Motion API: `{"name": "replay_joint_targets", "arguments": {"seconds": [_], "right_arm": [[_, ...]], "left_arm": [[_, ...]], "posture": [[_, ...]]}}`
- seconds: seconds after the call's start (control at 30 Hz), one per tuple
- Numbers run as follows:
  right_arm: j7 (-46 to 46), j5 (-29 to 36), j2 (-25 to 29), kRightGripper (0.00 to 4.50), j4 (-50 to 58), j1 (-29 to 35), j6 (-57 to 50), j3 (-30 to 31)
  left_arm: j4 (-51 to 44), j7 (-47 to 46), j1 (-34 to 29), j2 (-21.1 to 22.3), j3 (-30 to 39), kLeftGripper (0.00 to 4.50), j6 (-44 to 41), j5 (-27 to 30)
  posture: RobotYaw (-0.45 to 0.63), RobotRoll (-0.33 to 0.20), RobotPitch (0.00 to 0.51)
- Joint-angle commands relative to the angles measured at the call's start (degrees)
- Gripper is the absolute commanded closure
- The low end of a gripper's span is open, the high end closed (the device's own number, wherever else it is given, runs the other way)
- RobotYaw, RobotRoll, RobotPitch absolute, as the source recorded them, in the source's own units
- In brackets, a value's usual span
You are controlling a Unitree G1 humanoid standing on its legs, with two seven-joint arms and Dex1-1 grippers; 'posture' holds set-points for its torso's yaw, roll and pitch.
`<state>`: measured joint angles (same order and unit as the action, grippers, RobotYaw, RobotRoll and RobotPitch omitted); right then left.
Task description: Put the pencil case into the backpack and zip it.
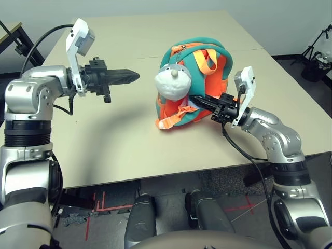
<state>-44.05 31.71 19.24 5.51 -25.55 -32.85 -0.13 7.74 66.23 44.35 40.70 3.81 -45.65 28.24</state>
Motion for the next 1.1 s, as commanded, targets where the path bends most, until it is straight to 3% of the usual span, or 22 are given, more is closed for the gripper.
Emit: {"name": "replay_joint_targets", "arguments": {"seconds": [0.03,0.33,0.8,1.1], "right_arm": [[-0.6,-0.34,-0.36,4.5,-0.41,-0.59,0.28,1.29],[0.27,-0.08,-0.6,4.5,0.67,0.07,-0.04,0.93],[0.84,0.15,-0.73,4.5,1.15,0.27,-0.17,0.72],[0.97,0.19,-0.77,4.5,1.2,0.28,-0.23,0.63]], "left_arm": [[1.96,-2.69,-0.13,-2.81,-0.51,4.47,1.86,-0.38],[8.01,-5.17,2.22,-8.51,-2.61,4.47,5.87,-2.26],[18.57,-7.06,6.76,-16.01,-9.64,4.47,16.04,-10.66],[20.74,-9.55,7.49,-18.91,-8.3,4.47,20.04,-12.8]], "posture": [[-0.07,0.0,0.05],[-0.09,0.0,0.062],[-0.1,0.0,0.066],[-0.1,0.0,0.067]]}}
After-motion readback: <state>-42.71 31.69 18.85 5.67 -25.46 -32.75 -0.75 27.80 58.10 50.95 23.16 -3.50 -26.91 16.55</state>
